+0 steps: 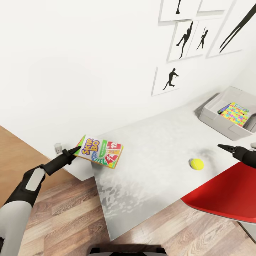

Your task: Put all the toys in the child's room - the three board games (two on the bed and one on the table), the two jigsaw puzzles on the table, and the tennis ball on the table - inside the toy box on the table in the child's room.

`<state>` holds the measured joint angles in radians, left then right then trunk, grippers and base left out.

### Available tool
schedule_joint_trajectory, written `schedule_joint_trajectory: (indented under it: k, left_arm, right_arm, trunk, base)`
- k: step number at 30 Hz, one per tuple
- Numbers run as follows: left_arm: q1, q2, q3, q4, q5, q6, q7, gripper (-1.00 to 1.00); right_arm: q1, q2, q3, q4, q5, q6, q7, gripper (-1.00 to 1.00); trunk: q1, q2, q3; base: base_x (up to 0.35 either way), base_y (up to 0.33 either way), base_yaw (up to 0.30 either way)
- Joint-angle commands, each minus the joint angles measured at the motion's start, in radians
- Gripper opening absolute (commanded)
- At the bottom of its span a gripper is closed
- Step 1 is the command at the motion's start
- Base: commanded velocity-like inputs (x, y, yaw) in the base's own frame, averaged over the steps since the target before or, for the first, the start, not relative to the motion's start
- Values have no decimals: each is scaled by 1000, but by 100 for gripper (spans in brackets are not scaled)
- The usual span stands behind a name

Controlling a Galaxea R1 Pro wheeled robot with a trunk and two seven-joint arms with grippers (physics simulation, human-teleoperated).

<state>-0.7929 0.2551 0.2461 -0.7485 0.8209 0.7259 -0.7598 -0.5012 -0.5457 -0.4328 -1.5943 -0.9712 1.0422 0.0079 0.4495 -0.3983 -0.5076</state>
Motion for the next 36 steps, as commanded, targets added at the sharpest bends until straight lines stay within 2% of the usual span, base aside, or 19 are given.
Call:
schedule_joint_trajectory:
  k: [1, 6, 36]
  left_arm:
    - [5, 0, 2, 0, 4, 6, -1, -100]
    - [32, 0, 2, 0, 4, 6, -1, -100]
    - [36, 1, 3, -5, 5, 12, -1, -100]
  right_arm:
    - [-1, 0, -3, 0, 0, 5, 1, 100]
    - [-1, 0, -3, 0, 0, 5, 1, 100]
    - [4, -2, -4, 1, 0, 5, 1, 100]
  trunk:
    - [1, -2, -1]
    - [1, -2, -1]
    - [1, -2, -1]
  base:
    - [0, 0, 0]
    - [0, 0, 0]
    - [-3, 0, 0]
